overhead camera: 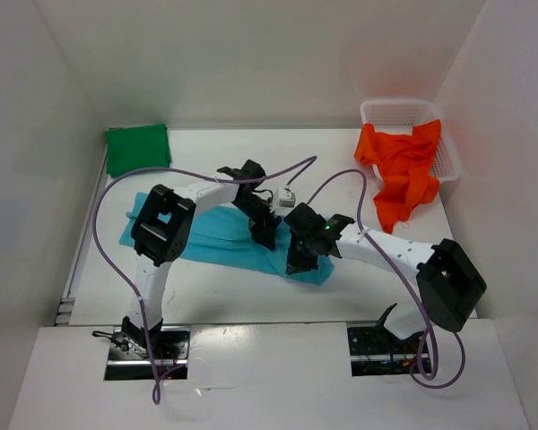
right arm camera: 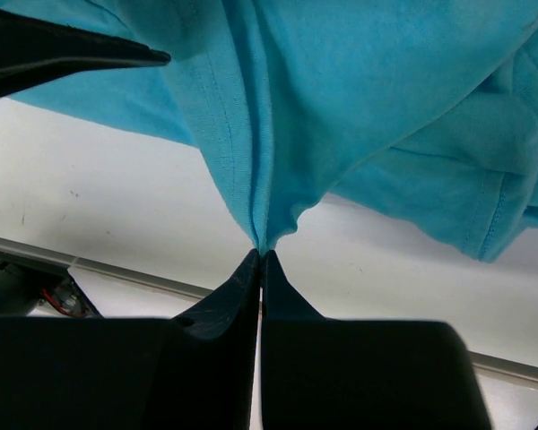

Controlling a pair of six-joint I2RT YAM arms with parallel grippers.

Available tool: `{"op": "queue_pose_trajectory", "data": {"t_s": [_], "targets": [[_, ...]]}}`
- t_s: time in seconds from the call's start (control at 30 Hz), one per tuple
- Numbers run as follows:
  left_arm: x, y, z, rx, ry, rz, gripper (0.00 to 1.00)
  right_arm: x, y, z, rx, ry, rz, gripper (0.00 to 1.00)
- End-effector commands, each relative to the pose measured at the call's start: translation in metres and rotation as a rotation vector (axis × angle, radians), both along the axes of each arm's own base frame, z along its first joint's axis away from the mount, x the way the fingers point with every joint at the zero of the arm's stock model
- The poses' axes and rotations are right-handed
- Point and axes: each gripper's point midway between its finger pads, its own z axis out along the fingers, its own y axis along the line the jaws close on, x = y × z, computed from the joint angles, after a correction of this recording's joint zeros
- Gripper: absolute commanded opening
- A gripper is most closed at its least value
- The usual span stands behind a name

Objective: Fold and stack the t-shirts
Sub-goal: Fold the other side of the tshirt into a rectangle

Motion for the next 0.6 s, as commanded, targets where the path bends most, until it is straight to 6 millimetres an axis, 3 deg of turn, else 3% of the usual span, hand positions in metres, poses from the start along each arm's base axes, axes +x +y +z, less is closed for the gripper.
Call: {"op": "queue_pose_trajectory", "data": {"t_s": [0.0, 0.1, 0.23, 0.4, 0.57], "targets": [[0.021, -0.005, 0.030, -0.043, -0.104, 0.023, 0.80, 0.005, 0.003, 0.007, 0.012, -0.017, -0.005, 0.00], [0.023, -0.007, 0.043, -0.078, -0.086, 0.027, 0.81, -0.004, -0.001, 0.002, 0.021, 0.005, -0.015, 0.00], [0.020, -0.007, 0.044, -0.082, -0.074, 0.024, 0.81, -0.004, -0.002, 0.000, 0.022, 0.004, -0.015, 0.00], [0.002, -0.008, 0.021, -0.031, -0.024, -0.036, 0.81, -0.002, 0.001, 0.004, 0.029, -0.004, -0.015, 0.00], [0.005, -0.003, 0.013, 0.007, -0.035, -0.029, 0.81, -0.002, 0.001, 0.004, 0.029, -0.004, -0.015, 0.00]]}}
